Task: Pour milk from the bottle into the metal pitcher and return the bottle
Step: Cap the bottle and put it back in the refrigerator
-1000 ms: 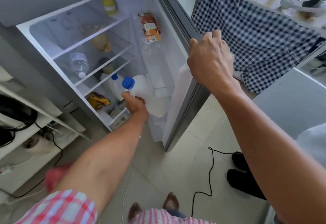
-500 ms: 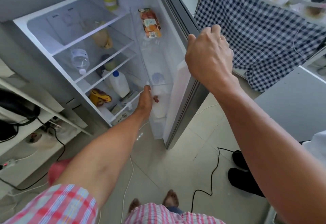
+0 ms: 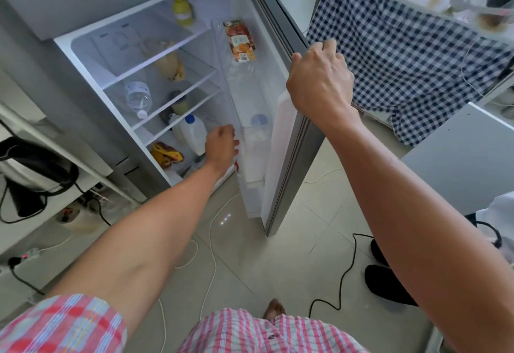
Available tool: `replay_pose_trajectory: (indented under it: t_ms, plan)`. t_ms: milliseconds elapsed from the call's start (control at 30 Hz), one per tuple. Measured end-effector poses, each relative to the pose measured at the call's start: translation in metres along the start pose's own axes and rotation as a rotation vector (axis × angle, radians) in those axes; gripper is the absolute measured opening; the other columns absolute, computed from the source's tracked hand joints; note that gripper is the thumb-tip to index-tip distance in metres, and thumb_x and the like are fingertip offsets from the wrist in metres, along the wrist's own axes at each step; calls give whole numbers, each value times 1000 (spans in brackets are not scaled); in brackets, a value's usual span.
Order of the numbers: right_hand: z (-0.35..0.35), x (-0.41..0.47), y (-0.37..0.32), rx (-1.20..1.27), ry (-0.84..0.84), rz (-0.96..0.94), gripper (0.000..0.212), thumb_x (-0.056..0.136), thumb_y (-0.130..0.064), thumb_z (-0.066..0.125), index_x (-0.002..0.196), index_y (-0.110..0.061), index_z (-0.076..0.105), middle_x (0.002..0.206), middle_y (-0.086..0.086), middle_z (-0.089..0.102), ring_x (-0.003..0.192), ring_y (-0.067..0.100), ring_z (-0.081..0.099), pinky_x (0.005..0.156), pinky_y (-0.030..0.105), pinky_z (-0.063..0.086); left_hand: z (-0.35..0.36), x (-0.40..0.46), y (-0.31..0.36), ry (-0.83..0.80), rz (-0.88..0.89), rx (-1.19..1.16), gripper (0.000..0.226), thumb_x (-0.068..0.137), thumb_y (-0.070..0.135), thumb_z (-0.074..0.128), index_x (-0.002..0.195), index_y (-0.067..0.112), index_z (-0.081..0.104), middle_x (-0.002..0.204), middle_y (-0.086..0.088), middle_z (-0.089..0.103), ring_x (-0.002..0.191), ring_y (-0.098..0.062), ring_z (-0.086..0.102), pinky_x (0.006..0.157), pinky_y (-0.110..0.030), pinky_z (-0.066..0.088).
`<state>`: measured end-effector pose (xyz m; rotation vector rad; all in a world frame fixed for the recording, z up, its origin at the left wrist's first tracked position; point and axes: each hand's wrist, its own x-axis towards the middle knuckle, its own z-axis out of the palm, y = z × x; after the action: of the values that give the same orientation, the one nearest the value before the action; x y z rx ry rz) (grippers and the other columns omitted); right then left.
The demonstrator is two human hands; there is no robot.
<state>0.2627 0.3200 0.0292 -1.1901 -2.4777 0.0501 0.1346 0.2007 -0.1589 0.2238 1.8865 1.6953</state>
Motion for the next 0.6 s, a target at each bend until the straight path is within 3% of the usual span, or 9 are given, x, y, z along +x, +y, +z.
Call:
replay_pose_trajectory:
  t_ms: [100,167,233,300,367,433,500,567,600]
  plan:
    - [1,-3,-8,5,-31,18,39,109,-28,34,127,-2,55,129,14,50,117,32,55,90,43,47,-7,-10,25,-15,74,-18,22,102,29,47,102,15,64,115,-11,69,105,-25,66,92,-45,56]
    - [0,-7,-16,7,-50,10,36,106,-22,36,128,0,55,127,16,49,116,34,54,91,43,47,-11,-15,40,-25,118,-7,27,99,35,47,97,17,67,111,-8,72,104,-22,66,94,-45,54]
    - [-3,-13,-28,38,-96,19,36,105,-18,40,132,3,50,131,18,47,120,35,51,95,43,45,-19,-21,52,-29,168,3,30,98,38,48,91,17,69,95,-1,73,91,-17,66,89,-42,55]
    - [-4,-15,-37,94,-174,39,38,101,-16,42,133,5,47,134,19,44,124,37,46,101,44,42,-24,-28,59,-46,177,24,34,105,37,45,98,17,72,91,5,73,85,-9,66,78,-23,54]
    - [-8,-18,-52,191,-279,16,34,93,-14,41,121,3,51,132,20,44,121,38,43,102,44,38,-35,-36,65,-37,193,38,35,109,35,40,107,16,69,91,8,70,82,-4,64,62,-8,48]
    - [-14,-18,-66,310,-362,-7,22,92,-17,40,99,-1,52,123,17,47,114,35,44,98,43,39,-50,-38,69,-9,188,45,34,110,34,39,106,16,67,88,9,67,81,-7,63,58,-9,48]
    - [-15,-20,-77,475,-392,-9,22,96,-22,43,83,-6,51,109,13,50,97,28,51,81,39,47,-68,-34,74,43,187,56,35,109,37,39,105,17,67,88,8,67,83,-11,64,66,-19,51]
    - [-8,-22,-85,604,-363,-58,24,97,-22,44,80,-7,54,97,8,54,83,22,53,67,33,42,-87,-30,79,78,177,48,35,109,38,38,106,18,66,91,7,66,87,-13,63,69,-23,49]
    - [-3,-22,-87,599,-350,-120,25,98,-21,44,87,-6,60,99,6,57,87,21,54,74,33,41,-97,-27,81,93,191,48,34,110,38,36,107,18,64,91,7,64,87,-13,60,69,-23,46]
